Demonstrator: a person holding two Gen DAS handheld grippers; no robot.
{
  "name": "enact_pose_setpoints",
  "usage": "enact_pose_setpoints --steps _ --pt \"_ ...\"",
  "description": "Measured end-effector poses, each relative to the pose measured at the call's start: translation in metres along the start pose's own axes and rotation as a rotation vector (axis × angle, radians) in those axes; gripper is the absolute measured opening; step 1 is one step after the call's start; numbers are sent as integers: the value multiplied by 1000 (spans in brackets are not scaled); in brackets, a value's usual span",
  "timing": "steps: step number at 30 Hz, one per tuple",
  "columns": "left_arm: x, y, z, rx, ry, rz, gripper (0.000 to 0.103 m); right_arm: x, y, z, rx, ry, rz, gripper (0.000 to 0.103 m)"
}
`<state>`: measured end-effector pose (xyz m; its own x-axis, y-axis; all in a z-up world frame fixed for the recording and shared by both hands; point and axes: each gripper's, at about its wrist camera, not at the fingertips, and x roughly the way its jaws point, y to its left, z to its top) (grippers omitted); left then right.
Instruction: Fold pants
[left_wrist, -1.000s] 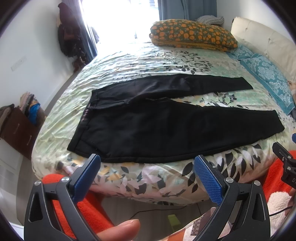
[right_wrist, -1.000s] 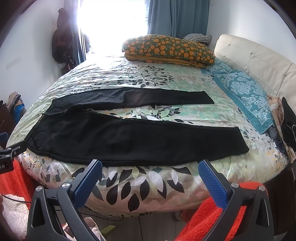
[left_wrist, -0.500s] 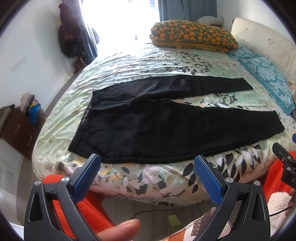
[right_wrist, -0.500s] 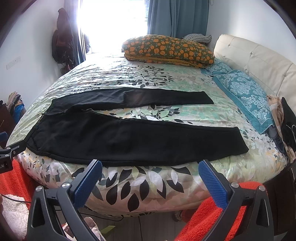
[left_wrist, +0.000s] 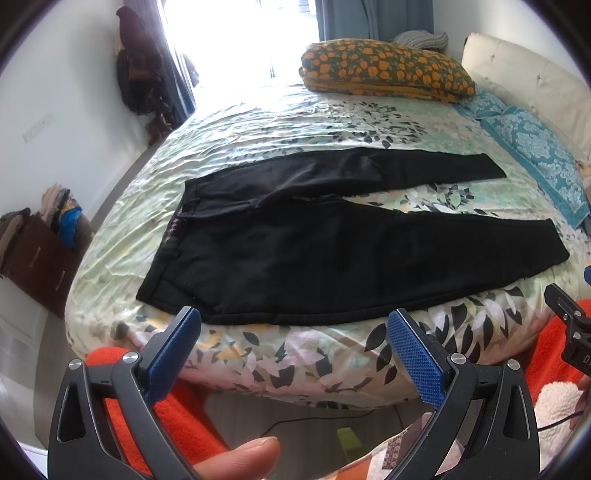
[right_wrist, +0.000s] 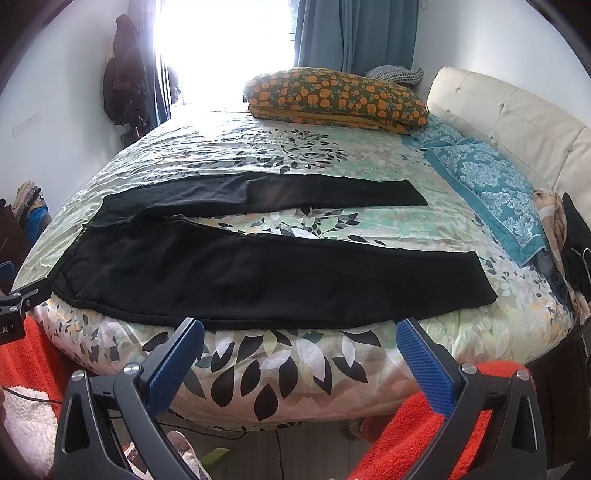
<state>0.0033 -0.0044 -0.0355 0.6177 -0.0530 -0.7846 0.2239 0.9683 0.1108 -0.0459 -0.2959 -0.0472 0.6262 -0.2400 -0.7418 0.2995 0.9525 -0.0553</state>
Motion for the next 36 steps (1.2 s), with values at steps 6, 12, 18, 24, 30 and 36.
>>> enact_pose_setpoints --steps 6,12,18,24,30,36 --pt "0 0 0 0 0 0 102 0 0 0 -2 0 0 103" --pt "0 -1 0 0 0 0 102 -1 -3 -1 -2 -8 -5 103" --pt "0 -1 0 3 1 -1 102 -4 -7 1 21 -26 -23 103" --pt "-2 -17 11 96 -35 -42 102 -3 -13 5 42 -35 -39 103" --pt "25 -15 29 106 -33 -12 102 10 -56 21 131 -68 -131 103" --pt "77 26 40 14 13 108 102 34 -115 26 211 -57 -249 103"
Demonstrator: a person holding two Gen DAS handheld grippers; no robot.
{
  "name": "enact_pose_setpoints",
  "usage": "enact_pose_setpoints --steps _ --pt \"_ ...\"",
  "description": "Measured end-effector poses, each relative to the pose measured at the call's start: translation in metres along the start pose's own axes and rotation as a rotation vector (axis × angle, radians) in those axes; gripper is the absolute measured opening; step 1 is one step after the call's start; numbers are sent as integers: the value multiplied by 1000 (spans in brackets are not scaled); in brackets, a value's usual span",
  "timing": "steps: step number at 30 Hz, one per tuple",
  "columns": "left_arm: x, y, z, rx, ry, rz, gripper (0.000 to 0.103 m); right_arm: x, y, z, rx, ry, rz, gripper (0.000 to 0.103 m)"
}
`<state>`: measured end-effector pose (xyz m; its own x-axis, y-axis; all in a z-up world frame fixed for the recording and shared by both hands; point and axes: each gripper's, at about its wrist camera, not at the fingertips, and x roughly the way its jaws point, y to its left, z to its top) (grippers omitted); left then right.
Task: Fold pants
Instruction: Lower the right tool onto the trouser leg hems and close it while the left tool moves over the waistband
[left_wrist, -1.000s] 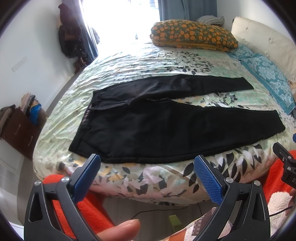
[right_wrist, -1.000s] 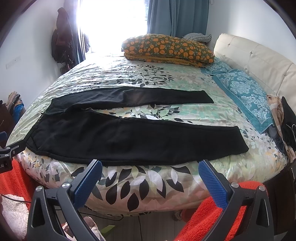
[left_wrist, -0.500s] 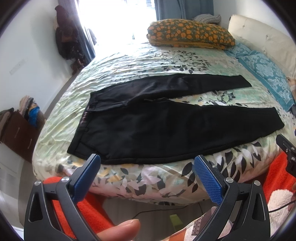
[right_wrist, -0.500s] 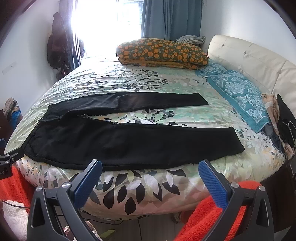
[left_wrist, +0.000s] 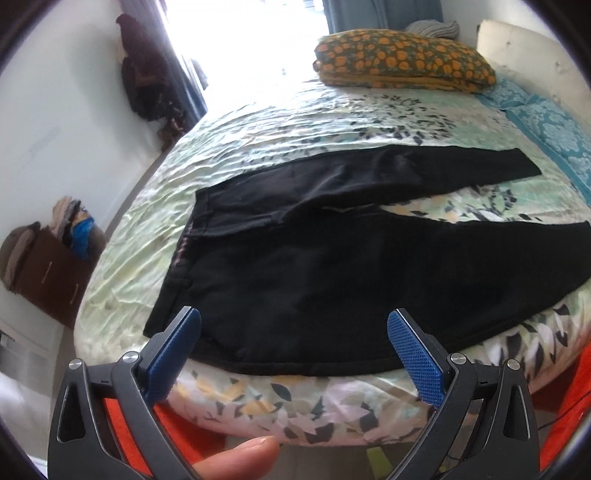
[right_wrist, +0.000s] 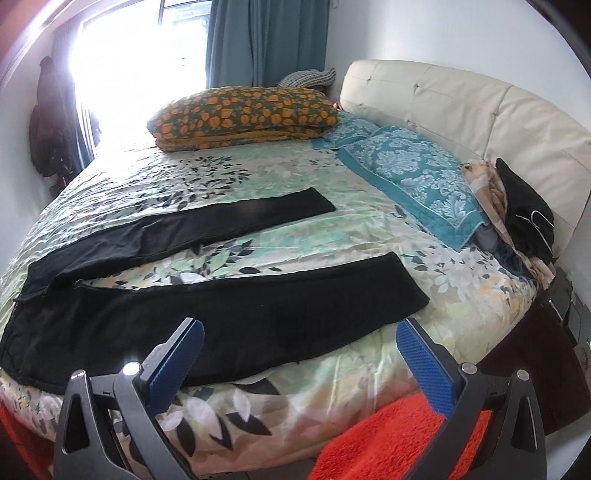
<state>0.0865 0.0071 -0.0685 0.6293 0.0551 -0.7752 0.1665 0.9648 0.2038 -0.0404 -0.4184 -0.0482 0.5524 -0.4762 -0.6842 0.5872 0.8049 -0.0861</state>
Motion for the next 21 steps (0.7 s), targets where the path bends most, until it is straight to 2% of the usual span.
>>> enact_pose_setpoints --steps 5,10,14,17,21 --pt "51 34 -3 -105 98 49 102 26 -34 5 68 25 -46 103" --pt "91 50 -1 -138 138 105 102 52 -51 4 103 88 -45 103" --pt "115 56 -1 -185 168 144 102 72 -57 20 111 116 74 103" --pt "123 59 -6 -219 188 140 102 102 -75 40 188 151 203 103" --pt "125 51 -9 -177 189 148 102 170 -103 67 317 247 319 103"
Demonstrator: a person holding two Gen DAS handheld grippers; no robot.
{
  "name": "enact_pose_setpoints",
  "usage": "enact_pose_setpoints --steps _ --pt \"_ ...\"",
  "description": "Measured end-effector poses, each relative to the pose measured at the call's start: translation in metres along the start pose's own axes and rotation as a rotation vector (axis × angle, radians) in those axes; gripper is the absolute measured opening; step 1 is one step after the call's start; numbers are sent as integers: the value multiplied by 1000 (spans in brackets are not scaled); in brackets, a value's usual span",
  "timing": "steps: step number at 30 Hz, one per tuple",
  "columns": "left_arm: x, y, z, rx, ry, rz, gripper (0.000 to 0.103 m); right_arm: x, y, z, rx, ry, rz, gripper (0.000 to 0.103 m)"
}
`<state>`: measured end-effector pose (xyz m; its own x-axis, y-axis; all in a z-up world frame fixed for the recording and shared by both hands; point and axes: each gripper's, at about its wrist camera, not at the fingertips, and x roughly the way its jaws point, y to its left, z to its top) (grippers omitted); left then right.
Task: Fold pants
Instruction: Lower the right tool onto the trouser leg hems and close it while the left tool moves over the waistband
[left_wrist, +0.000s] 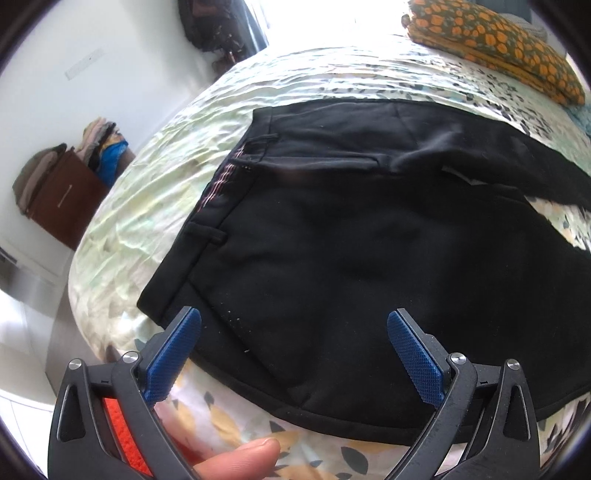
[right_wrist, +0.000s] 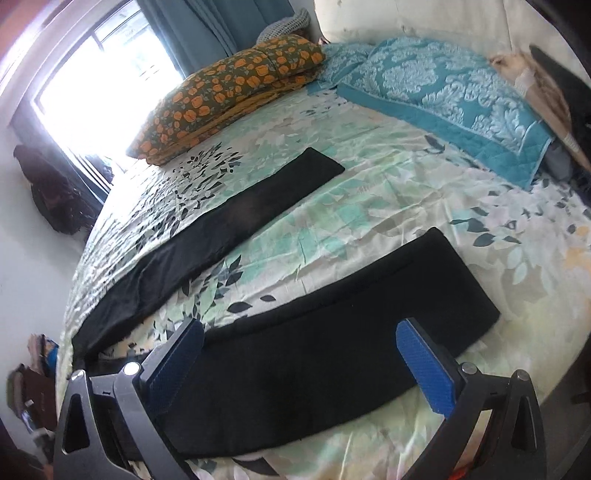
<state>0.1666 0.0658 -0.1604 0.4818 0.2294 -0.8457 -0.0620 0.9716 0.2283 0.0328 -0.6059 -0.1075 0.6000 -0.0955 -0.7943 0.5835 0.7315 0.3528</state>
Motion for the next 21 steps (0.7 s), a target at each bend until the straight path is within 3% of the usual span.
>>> enact_pose_setpoints --steps 4,9,15,19,21 --pt "5 -14 9 9 5 -1 102 49 -22 52 102 52 14 103" --pt "18 -38 21 20 29 0 102 111 -6 127 42 85 65 93" --pt "22 -54 23 27 43 -8 102 187 -1 215 -10 76 -74 88" --pt "25 -62 23 46 50 0 102 242 13 257 -85 166 -61 88" --pt "26 -64 25 44 54 -1 102 273 21 267 -122 222 -101 88"
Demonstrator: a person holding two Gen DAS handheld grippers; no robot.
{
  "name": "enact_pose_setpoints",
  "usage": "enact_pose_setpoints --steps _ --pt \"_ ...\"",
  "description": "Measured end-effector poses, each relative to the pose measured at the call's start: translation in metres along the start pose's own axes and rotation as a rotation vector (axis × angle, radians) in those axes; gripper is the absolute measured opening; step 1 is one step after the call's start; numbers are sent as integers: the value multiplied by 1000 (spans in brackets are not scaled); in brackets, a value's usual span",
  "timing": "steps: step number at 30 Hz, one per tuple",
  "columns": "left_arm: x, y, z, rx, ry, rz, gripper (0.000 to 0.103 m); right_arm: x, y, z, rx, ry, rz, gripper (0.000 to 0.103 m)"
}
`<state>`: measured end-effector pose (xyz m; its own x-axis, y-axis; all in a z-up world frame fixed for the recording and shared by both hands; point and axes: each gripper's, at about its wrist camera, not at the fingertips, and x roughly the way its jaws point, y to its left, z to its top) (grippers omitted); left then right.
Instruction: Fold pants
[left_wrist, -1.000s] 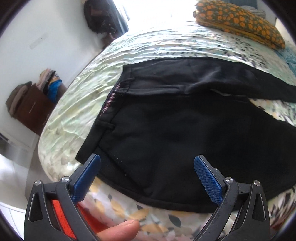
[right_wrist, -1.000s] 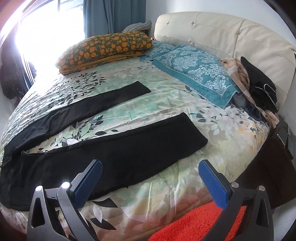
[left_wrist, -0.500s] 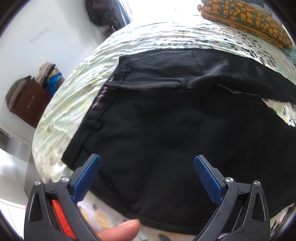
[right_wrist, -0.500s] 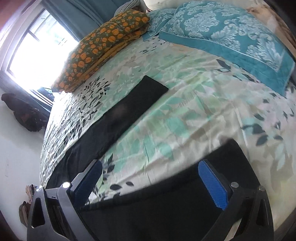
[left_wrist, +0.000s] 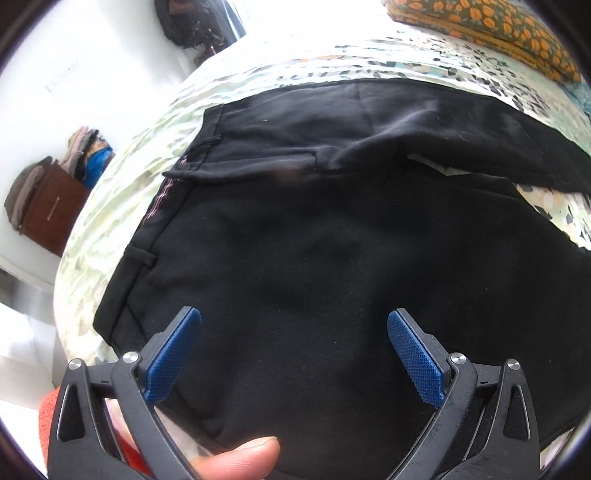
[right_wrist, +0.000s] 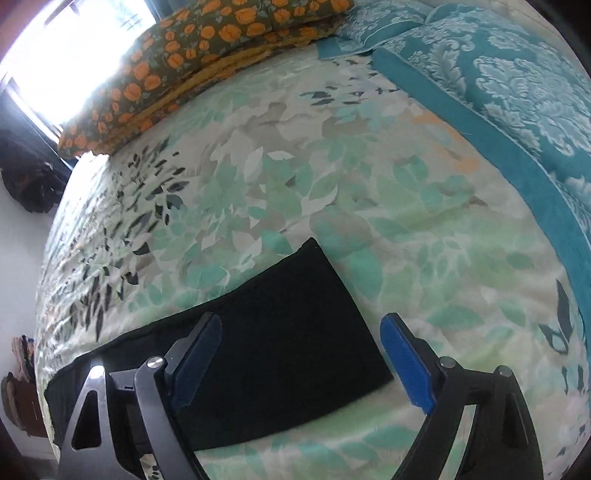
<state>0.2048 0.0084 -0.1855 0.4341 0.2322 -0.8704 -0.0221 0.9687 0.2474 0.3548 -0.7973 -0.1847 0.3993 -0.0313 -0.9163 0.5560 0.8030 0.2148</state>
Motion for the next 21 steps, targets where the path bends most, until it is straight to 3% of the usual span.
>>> enact_pose_setpoints --steps 4,8,9,10,11,16,21 --pt "4 0 2 -12 12 -3 102 37 0 13 6 8 -117 89" --pt "8 -3 4 8 14 12 102 64 -11 16 57 30 -95 86" --pt "8 -5 5 12 14 14 102 63 -10 16 38 17 -94 60" --pt "9 -5 6 13 16 12 102 59 -7 17 0 -4 -84 20" --pt "10 -5 7 10 20 8 102 55 -4 17 -24 -7 -45 15" --pt "16 -4 22 -24 75 -71 101 5 16 2 -134 -72 37 7" --pt "33 -11 34 12 166 -110 102 -69 35 -54 -202 -163 161 7"
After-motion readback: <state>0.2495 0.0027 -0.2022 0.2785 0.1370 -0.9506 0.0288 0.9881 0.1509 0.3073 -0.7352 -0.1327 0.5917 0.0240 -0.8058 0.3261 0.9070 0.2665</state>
